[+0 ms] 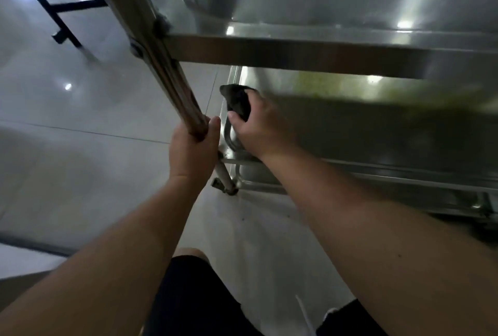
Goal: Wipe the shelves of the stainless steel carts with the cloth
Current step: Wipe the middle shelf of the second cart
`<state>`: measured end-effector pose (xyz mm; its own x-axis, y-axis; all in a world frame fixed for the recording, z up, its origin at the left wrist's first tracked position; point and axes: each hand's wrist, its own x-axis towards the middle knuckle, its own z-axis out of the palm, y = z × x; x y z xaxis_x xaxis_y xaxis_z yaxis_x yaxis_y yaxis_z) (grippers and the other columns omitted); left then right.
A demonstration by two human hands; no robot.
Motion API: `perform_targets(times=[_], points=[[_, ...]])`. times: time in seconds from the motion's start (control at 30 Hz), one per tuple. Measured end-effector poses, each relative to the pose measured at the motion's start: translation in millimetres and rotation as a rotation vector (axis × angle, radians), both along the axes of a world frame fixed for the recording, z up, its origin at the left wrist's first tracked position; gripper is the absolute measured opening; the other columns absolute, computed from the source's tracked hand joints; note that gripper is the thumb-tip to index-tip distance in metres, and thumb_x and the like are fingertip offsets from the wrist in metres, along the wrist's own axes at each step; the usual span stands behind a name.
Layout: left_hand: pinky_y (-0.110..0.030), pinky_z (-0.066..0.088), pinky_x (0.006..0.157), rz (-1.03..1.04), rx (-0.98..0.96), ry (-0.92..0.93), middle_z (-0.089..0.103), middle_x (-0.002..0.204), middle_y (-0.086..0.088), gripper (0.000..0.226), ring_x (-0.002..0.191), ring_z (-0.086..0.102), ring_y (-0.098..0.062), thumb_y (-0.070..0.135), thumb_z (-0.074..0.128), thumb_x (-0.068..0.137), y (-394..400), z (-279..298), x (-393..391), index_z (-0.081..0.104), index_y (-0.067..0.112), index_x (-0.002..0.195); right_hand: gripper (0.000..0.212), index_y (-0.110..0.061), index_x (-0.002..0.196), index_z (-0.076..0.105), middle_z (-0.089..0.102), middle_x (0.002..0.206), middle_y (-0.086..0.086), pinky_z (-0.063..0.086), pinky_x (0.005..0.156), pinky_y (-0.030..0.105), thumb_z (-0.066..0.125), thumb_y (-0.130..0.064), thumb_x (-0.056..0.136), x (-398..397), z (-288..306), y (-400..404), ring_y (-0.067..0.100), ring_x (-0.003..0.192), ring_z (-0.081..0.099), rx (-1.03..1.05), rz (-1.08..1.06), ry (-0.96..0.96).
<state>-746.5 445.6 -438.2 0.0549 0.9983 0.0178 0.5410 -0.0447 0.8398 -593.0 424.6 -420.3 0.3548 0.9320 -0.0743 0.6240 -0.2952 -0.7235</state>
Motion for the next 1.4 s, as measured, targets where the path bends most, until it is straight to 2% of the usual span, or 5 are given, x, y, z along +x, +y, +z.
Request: perform_targets(times=[0.33,0.47,0.83,1.2,1.4], points=[[-0.031,0.048,0.055,0.143,0.257,-0.304,0.055,0.060,0.002,0.038,0.056,0.054,-0.012,0.043,0.058,0.083,15.8,-43.5,14.9,0.056,0.007,0.071,0.053,-0.035,0.161,0.035,0.028,0.170,-0.010,0.025,0.125,0.042,0.037,-0.044,0.109,-16.9,-80.9,7.5,0.023,0.158,0.023,0.051,0.385,-0.398],[-0.053,0.061,0.066,0.113,0.210,-0.332,0.068,0.066,-0.008,0.030,0.066,0.072,-0.028,0.035,0.061,0.087,13.1,-43.7,14.7,0.062,0.007,0.077,0.057,-0.024,0.154,0.050,0.040,0.165,-0.005,0.030,0.124,0.044,0.036,-0.046,0.103,18.7,-84.6,-21.9,0.022,0.154,0.034,0.006,0.194,-0.465],[-0.035,0.050,0.050,0.096,0.236,-0.373,0.061,0.069,-0.028,0.041,0.053,0.063,-0.021,0.032,0.057,0.082,12.7,-42.3,17.1,0.054,-0.009,0.079,0.047,-0.002,0.147,0.042,0.046,0.150,0.026,0.039,0.114,0.058,0.043,-0.023,0.105,200.5,-69.9,-128.4,0.048,0.139,0.043,-0.295,-0.581,-0.463],[-0.042,0.050,0.047,0.086,0.311,-0.390,0.057,0.063,-0.025,0.032,0.055,0.060,-0.040,0.027,0.059,0.084,19.3,-48.4,17.0,0.051,-0.003,0.076,0.055,-0.022,0.161,0.032,0.015,0.174,0.001,0.017,0.125,0.044,0.032,-0.043,0.111,-14.5,-62.4,60.7,0.025,0.159,0.014,-0.112,0.195,-0.387],[-0.046,0.046,0.044,0.061,0.328,-0.388,0.052,0.063,-0.030,0.035,0.053,0.057,-0.042,0.024,0.059,0.086,19.5,-51.4,14.5,0.046,-0.006,0.075,0.051,-0.014,0.152,0.047,0.040,0.164,0.010,0.031,0.119,0.040,0.044,-0.040,0.108,83.4,-71.1,28.0,0.031,0.148,0.039,-0.095,0.073,-0.440]])
